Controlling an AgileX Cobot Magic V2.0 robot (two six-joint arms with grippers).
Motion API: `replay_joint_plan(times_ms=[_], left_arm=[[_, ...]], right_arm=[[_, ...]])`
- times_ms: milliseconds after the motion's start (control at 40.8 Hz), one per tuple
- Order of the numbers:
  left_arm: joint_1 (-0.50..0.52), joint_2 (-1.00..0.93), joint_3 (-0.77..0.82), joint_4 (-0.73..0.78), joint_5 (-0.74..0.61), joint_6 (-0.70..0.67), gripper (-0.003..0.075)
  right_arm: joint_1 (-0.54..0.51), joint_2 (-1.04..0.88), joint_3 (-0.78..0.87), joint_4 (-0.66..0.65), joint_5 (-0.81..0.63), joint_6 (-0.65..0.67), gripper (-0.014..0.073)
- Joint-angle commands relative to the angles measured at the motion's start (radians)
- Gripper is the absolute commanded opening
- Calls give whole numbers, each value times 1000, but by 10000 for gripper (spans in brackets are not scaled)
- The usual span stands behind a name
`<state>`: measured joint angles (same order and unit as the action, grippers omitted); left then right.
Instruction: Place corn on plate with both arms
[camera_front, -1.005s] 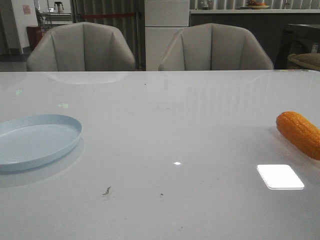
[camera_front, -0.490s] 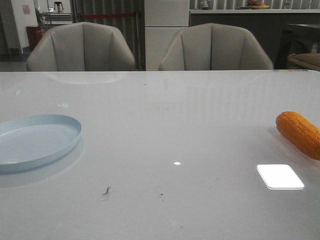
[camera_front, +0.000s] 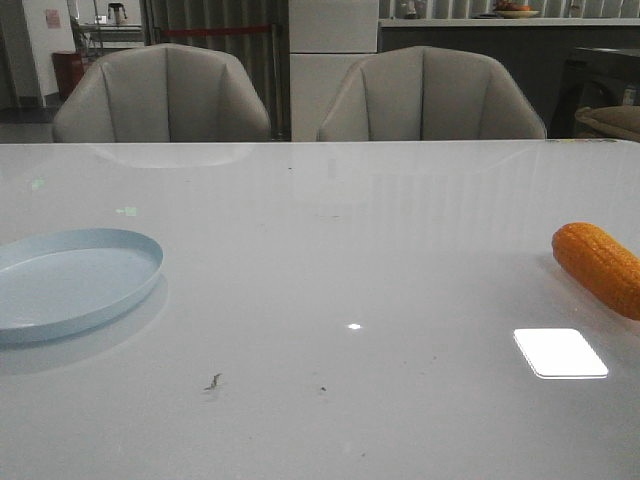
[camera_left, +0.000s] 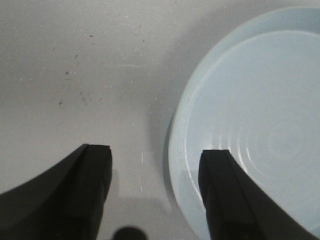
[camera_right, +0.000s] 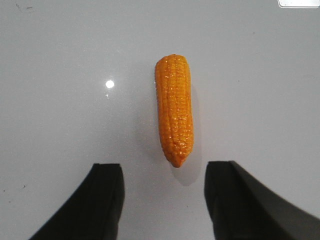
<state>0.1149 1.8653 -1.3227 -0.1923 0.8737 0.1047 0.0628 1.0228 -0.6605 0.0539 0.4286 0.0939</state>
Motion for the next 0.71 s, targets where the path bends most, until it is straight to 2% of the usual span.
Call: replay_joint_plan(times_ms=[0,417,466,515,638,687], left_arm=[[-6,22,-77,-22,2,5,445],[-6,140,-93,-58,-7,5,430],[-6,148,-93,-69,-5,5,395],[-6,152,-93,-78,-1,5,318],[-8,152,-93,-85,5,5,73],[-10,152,-93,-87,5,5,114]], right_arm=[[-2,-10,-32,9,-65,-9,474],[-2,-10,-32,10,-66,-9,474],[-2,-10,-32,10,-66,-9,474],[-2,-10,-32,10,-66,-9,474],[-2,-10,-32,10,-66,-9,474],[-2,-10,-32,10,-66,-9,474]])
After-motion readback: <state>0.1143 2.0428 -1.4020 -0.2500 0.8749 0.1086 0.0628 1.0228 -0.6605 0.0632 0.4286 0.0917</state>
